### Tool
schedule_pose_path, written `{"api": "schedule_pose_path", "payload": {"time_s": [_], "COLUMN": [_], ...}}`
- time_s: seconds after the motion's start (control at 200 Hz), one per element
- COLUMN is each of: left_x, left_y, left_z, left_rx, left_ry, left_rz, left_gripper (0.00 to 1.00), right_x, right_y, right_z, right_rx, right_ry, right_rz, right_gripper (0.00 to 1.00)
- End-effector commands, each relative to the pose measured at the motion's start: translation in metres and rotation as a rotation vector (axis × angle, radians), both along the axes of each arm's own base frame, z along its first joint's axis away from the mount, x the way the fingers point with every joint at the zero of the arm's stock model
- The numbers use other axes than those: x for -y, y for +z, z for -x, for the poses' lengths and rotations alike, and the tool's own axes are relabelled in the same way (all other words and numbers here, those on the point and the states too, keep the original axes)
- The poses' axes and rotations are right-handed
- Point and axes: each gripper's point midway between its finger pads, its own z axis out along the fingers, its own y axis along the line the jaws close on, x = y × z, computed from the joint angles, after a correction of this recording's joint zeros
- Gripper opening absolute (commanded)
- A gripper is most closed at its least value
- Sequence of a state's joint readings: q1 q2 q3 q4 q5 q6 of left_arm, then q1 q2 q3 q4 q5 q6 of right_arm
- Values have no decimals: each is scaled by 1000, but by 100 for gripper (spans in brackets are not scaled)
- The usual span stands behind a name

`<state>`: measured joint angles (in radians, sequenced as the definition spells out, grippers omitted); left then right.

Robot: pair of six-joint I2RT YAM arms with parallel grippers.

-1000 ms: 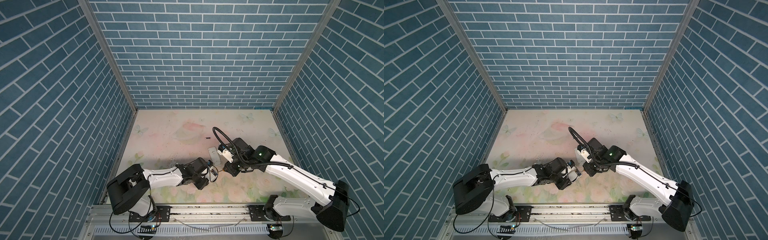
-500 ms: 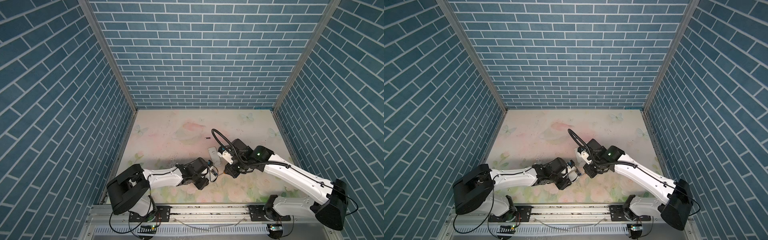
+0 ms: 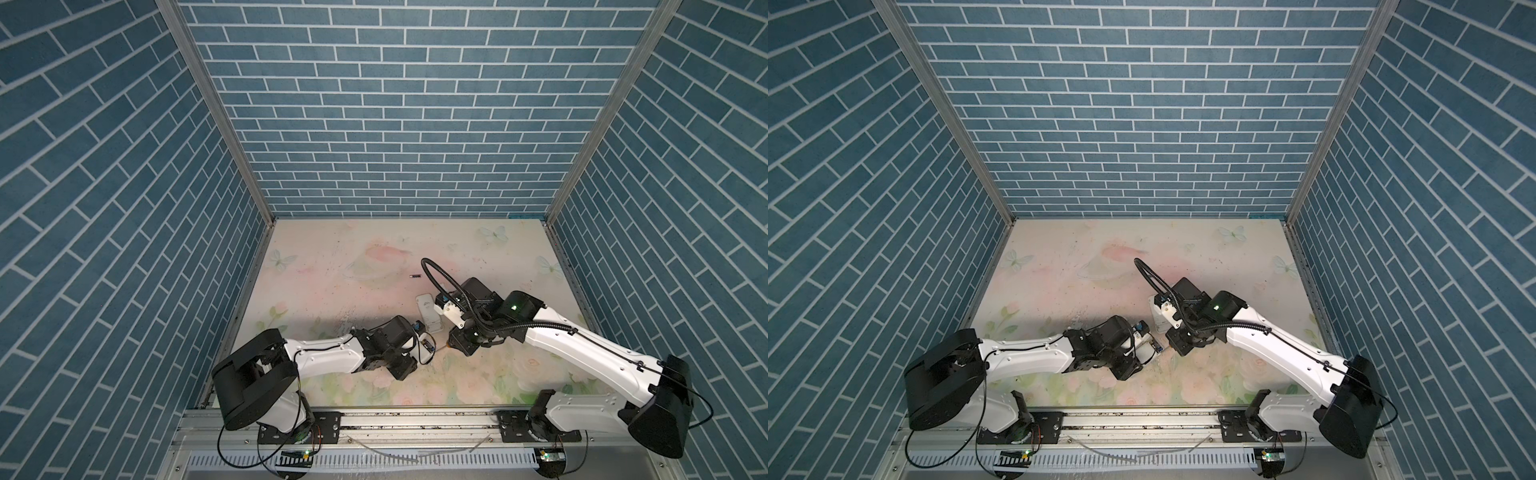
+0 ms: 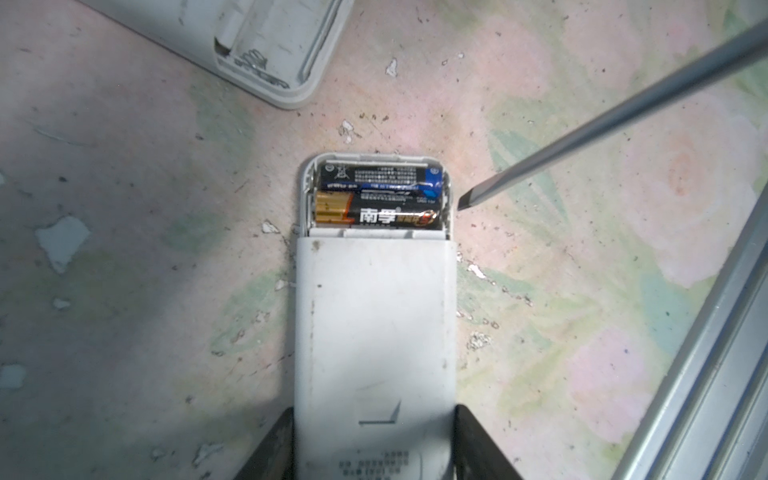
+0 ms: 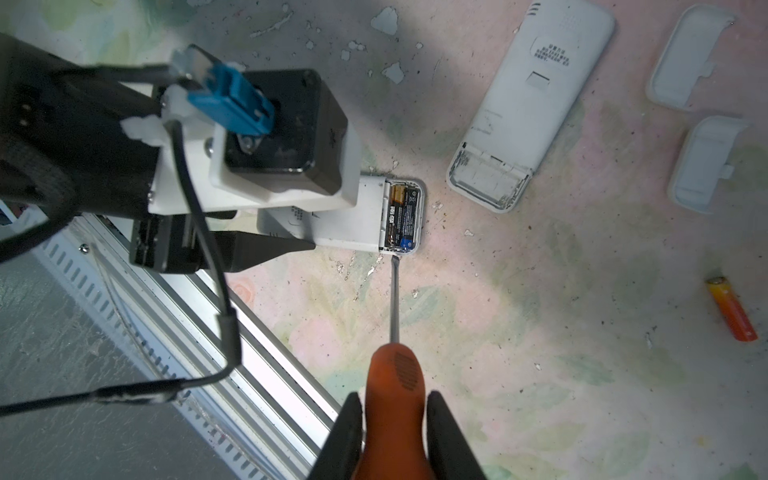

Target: Unload the batteries from the remote control

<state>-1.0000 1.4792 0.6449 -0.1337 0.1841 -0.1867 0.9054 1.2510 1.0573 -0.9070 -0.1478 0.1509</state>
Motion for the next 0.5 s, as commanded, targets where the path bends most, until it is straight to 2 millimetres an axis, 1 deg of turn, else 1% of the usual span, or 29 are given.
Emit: {"api": "schedule_pose_path", "payload": {"time_s": [0.0, 0.495], "left_x": [-12, -12], "left_y": [-10, -10], "left_z": [12, 13], "left_rx": [-43, -45], "left_ry": [-9, -10], "left_rz": [-39, -40], "left_gripper": [42, 42], "right_x": [0, 1], "right_y": [5, 18], "right_z": [-3, -12], "right_rx": [28, 75], "right_ry": [31, 40], "right_rz": [12, 12], "right_gripper": [0, 0]}}
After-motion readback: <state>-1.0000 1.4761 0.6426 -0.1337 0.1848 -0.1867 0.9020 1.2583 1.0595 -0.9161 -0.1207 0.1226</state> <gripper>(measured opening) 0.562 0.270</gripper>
